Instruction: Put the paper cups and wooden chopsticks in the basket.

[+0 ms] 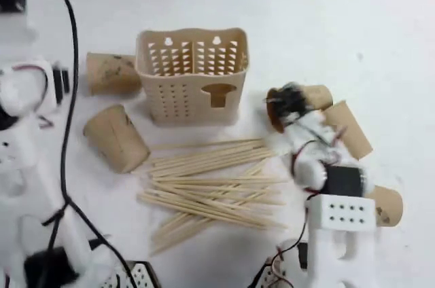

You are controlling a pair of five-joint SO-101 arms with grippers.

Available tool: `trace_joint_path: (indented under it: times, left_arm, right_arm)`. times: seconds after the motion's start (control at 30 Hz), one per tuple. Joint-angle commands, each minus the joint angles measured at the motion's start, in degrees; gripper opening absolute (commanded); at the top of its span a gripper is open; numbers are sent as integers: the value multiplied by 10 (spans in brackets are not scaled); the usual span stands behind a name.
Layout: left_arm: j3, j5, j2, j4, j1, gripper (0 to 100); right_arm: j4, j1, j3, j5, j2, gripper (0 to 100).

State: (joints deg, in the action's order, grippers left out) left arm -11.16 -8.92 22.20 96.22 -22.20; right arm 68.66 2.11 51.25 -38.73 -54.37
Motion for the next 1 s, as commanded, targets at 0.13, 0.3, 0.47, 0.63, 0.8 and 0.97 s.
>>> trace_joint_path:
  times: [0.13,0.3,0.47,0.63,0.8,0.97]
  left_arm:
    - [437,27,126,-258,-1,209]
    - [518,31,131,-329,7,211]
    - [561,32,131,-379,7,211]
    - [566,32,131,-382,7,211]
    - [567,32,131,-382,7,211]
    - [567,32,131,-382,7,211]
  right_arm:
    - [267,74,-178,-189,-8,159]
    - [294,141,-198,-231,-7,160]
    - [269,199,-112,-329,-18,252]
    - [204,198,-15,-315,-36,282]
    - [138,209,50,-310,-40,276]
    - [93,259,57,-313,-40,276]
